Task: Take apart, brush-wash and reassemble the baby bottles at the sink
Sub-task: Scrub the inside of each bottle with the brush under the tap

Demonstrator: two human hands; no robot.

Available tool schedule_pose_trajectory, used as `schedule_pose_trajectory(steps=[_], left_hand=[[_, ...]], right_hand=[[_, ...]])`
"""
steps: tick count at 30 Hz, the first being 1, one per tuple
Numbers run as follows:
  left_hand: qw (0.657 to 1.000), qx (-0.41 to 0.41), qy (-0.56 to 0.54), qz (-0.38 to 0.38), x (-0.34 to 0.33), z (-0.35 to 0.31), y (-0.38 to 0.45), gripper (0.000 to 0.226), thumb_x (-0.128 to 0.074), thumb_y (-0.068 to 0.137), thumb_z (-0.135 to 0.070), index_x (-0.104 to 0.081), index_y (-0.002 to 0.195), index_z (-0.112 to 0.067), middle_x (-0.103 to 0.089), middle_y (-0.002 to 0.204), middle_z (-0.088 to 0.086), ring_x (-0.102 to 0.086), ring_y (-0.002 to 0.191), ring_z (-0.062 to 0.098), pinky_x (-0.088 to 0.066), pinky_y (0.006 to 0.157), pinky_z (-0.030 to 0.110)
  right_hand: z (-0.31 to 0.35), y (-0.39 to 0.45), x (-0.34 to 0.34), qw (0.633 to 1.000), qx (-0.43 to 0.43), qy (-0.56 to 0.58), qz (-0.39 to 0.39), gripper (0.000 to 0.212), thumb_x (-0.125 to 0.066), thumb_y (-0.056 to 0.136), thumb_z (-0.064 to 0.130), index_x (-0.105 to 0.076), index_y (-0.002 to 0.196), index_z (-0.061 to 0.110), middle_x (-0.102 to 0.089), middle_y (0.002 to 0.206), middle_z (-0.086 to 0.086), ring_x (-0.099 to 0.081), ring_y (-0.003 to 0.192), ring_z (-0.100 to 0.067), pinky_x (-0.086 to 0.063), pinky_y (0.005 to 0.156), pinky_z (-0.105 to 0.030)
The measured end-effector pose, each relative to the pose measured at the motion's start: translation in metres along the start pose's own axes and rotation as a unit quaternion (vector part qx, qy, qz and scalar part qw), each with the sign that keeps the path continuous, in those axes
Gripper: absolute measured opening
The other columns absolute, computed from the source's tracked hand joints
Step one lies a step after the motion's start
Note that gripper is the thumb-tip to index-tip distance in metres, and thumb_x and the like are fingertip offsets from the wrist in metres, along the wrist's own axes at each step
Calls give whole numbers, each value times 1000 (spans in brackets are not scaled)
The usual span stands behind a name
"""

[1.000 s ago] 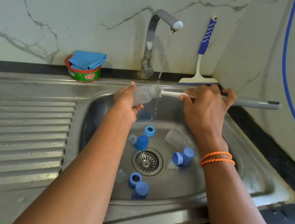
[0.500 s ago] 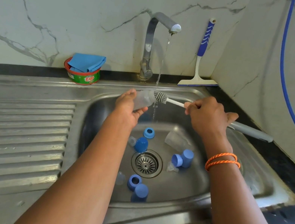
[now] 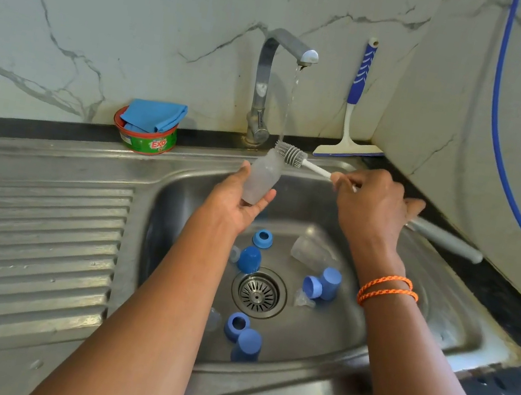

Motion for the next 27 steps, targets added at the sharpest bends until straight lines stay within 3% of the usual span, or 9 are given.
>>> schedule_pose_trajectory(steps=[3,7,11,15,19,23,27], left_hand=[[999,10,24,34,-4,-1,-3,55,-85,85,-25,-56,127,-6,-62,125,23,-66,111,40,-61,91,54],[989,10,107,104,-10,-5,-4,58,-84,86,-33,-57,130,-7,-73,120,21,-75,106,35,-50,108,57],[960,-6,231,160,-15,-10,-8,59,-80,88,-37,-59,136,-11,-75,121,15,-71,116,30,-51,103,64],[936,-29,295,190,-24,-5,-15,48,-74,96,-29,-58,139,-17,-70,129,17,-71,117,33,-55,100,60],[952,-54,254,160,-26,-5,-8,41,-61,105,-22,-53,145,-17,-65,133,21,-70,115,38,-60,94,56],[985,-60,134,92,-18,-9,-1,42,-54,108,-22,-45,147,-9,-63,133,24,-69,115,38,-62,88,54],[990,-5,87,114,-21,0,-10,45,-54,108,-28,-45,144,-2,-67,126,31,-72,110,43,-62,88,51]], right_hand=[[0,-3,-9,998,-16,14,64,33,-58,105,47,-78,90,24,-71,93,-7,-62,87,-34,-44,84,-43],[5,-8,-14,994,-18,62,85,31,-57,104,50,-78,96,28,-70,93,-8,-64,86,-37,-49,74,-41],[8,-9,-18,990,-27,92,101,31,-57,105,47,-77,93,27,-69,88,-2,-62,84,-31,-39,71,-36],[17,-18,-29,989,-12,85,123,34,-54,106,43,-72,86,22,-66,82,-4,-62,78,-32,-47,67,-38],[18,-16,-29,983,5,109,149,31,-57,106,35,-74,84,20,-63,75,-4,-59,68,-28,-41,57,-33],[17,-18,-29,979,18,103,174,32,-62,104,41,-75,82,22,-62,72,-3,-58,65,-27,-39,58,-32],[13,-18,-24,987,-3,71,145,31,-56,105,39,-76,89,21,-66,82,-6,-62,74,-30,-39,60,-32]])
Point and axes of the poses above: each hand's wrist, its own y-axis towards the middle knuckle, its own x-axis out of the back of the hand, z = x × y, the point moved 7 cm from there along y, towards the middle knuckle
